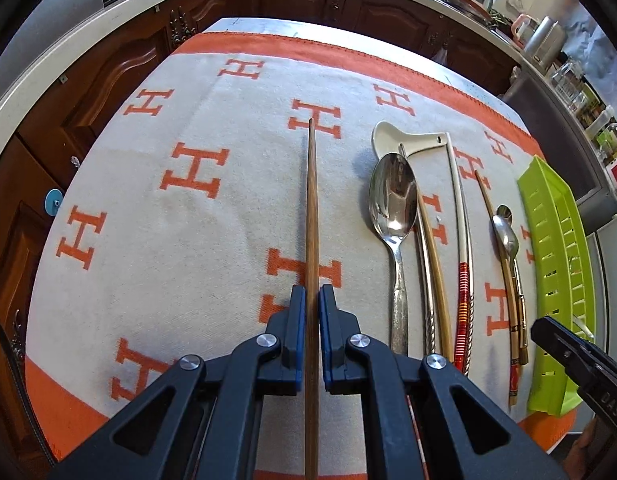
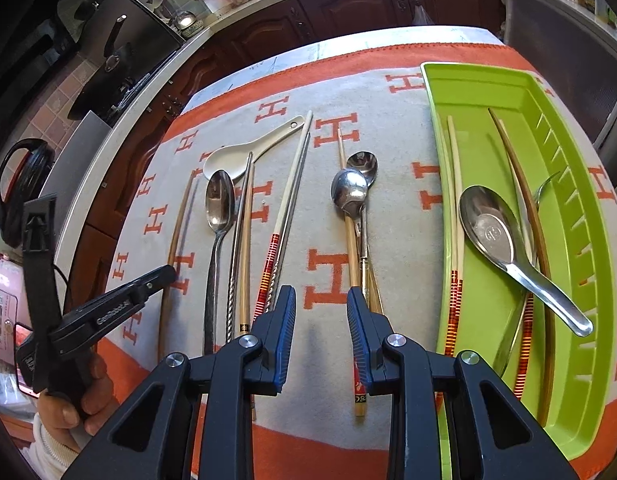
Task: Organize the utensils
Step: 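Hold the wooden chopstick in the left tool above the pile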
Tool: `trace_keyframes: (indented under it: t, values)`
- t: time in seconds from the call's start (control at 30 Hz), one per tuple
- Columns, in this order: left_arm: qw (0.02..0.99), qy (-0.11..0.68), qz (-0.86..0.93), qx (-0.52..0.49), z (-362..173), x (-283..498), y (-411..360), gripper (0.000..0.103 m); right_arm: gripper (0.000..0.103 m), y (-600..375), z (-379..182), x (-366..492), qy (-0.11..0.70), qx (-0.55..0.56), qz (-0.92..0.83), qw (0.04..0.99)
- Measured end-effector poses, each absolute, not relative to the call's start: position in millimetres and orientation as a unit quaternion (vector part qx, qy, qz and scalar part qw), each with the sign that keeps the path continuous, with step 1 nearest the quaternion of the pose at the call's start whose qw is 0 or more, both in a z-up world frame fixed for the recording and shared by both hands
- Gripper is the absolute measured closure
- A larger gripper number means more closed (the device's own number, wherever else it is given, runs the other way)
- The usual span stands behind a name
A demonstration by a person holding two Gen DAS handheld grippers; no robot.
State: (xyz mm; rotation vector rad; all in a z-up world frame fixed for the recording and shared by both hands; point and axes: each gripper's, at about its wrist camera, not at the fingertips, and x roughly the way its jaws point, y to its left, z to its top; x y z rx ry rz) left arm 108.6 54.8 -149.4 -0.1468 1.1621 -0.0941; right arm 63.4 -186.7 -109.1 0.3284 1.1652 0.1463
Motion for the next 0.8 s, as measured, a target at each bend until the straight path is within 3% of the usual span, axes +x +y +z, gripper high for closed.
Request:
trace_keyframes:
  t: [0.6,0.8]
  values:
    - [0.827,0.553,-0.050,-0.090,-152.6,109.7,66.1,0.099,0.081,-152.7,-138.7,97.2,0.565,0.052,0.040,0.823]
    - [0.825,0.555,-0.054,-0.093,-155.2,110.4,65.7,0.099,0.081,-142.5,-128.7,95.5,0.538,0.001,0.019,0.842]
